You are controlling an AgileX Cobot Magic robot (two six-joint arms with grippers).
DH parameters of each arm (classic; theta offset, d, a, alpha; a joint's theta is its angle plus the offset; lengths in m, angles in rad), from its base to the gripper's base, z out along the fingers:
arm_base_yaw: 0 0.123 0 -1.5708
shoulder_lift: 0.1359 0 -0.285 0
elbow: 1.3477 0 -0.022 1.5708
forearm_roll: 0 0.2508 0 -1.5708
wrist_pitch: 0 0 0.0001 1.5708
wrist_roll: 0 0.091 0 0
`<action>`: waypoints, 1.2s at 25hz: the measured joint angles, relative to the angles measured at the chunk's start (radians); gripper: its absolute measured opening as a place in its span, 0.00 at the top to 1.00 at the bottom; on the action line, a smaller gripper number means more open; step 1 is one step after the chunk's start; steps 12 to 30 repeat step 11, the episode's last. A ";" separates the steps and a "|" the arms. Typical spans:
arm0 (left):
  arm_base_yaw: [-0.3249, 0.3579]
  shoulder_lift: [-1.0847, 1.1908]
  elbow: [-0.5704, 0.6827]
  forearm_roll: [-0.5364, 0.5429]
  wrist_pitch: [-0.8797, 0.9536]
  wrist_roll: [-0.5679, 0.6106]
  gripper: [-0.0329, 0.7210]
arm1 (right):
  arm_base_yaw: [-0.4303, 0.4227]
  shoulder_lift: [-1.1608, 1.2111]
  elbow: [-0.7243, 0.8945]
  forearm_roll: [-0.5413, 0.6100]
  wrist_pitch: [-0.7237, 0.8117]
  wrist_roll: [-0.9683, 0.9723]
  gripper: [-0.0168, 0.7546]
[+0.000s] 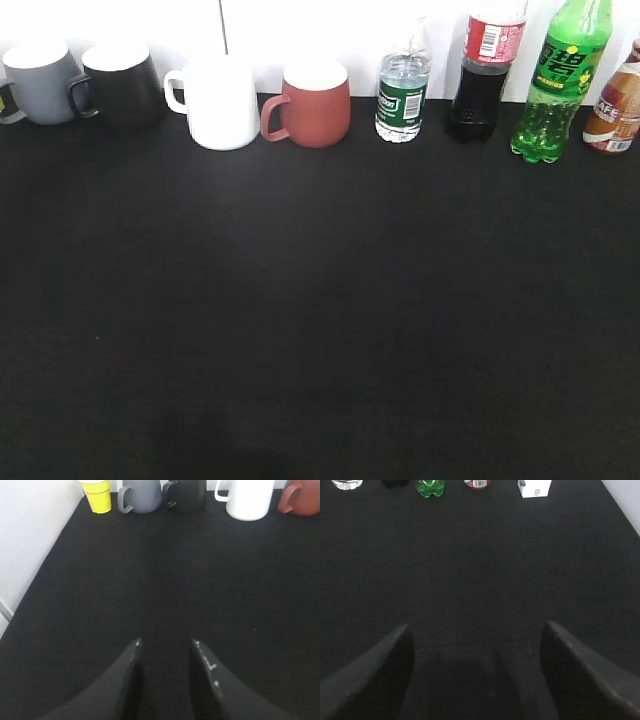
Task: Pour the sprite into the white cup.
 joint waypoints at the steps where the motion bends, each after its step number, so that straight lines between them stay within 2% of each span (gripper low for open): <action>1: 0.000 0.000 0.000 0.000 0.000 0.000 0.64 | 0.000 0.000 0.000 0.000 0.000 0.000 0.22; 30: 0.000 0.000 0.000 0.000 0.000 0.000 0.64 | 0.000 0.000 0.000 0.000 0.000 0.000 0.22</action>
